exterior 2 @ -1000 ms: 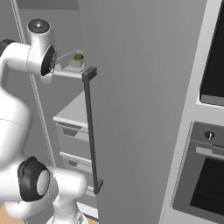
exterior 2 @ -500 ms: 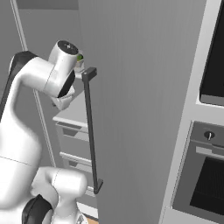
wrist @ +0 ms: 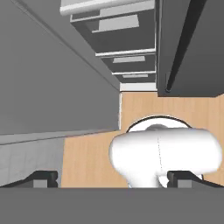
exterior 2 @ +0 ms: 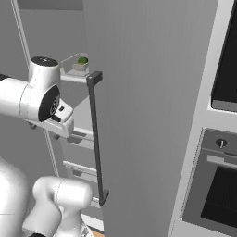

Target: Take the meat container that has the chicken drumstick and place it on the second highest rack of the freezer. Then take the vegetable container that has the potato and avocado and place it on the highest rack of the freezer.

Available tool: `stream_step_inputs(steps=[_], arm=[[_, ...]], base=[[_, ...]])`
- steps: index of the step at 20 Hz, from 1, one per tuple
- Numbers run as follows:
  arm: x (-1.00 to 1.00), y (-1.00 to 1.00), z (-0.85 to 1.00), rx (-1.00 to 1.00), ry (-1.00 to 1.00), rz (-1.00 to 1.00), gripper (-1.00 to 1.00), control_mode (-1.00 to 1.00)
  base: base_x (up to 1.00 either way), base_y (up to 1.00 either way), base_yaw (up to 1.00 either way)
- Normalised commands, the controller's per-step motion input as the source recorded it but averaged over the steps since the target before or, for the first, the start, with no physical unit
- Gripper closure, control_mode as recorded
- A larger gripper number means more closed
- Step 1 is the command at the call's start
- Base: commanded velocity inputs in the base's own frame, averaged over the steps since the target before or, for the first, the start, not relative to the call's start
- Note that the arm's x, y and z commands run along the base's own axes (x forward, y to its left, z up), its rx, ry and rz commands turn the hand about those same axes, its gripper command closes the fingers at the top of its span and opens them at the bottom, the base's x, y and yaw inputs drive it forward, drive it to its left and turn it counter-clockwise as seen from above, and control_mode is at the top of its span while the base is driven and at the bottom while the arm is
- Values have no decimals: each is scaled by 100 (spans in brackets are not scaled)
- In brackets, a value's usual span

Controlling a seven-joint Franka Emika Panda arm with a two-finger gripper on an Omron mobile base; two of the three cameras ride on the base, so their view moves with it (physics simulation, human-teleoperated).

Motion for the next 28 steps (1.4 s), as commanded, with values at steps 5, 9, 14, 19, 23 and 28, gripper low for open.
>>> stream_step_inputs(steps=[5, 9, 14, 19, 23, 28], arm=[[-40, -10, 0, 0, -5, 0, -100, 100], [0, 0, 0, 0, 0, 0, -100, 100], [0, 0, 0, 0, 0, 0, -100, 100], [0, 0, 0, 0, 0, 0, -100, 100], [0, 0, 0, 0, 0, 0, -100, 100], [0, 0, 0, 0, 0, 0, -100, 100]], base=[[0, 0, 0], [0, -14, 0], [-5, -89, 0], [-46, -99, 1], [-58, -88, 4], [-49, -84, 3]])
